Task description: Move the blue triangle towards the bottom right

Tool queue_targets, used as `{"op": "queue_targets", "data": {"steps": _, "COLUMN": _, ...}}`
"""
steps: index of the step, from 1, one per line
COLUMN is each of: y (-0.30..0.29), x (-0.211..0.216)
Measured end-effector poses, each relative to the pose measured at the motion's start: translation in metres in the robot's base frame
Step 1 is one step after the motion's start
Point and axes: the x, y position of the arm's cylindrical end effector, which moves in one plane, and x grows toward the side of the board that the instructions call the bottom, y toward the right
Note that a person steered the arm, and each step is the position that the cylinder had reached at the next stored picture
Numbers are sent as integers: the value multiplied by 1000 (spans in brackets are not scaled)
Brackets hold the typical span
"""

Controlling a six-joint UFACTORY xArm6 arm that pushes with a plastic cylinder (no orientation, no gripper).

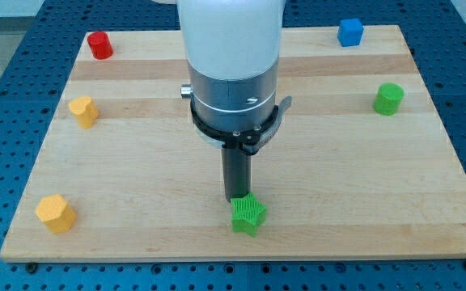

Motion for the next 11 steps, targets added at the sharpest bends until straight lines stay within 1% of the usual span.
{"op": "queue_targets", "data": {"steps": 2, "y": -8, "x": -78}}
{"op": "queue_targets", "data": {"steps": 3, "y": -60, "x": -99}}
{"op": "queue_targets", "data": {"steps": 4, "y": -96, "x": -136}}
{"op": "queue_targets", "data": {"steps": 5, "y": -98, "x": -177}}
{"op": "queue_targets", "data": {"steps": 6, "y": -55, "x": -196}}
{"op": "queue_targets", "data": {"steps": 7, "y": -1, "x": -174}}
{"op": "queue_targets", "data": {"steps": 8, "y": 29, "x": -132}}
{"op": "queue_targets", "data": {"steps": 9, "y": 32, "x": -131}}
{"op": "queue_targets", "data": {"steps": 10, "y": 49, "x": -129}}
{"op": "queue_targets", "data": {"steps": 11, "y": 77, "x": -113}}
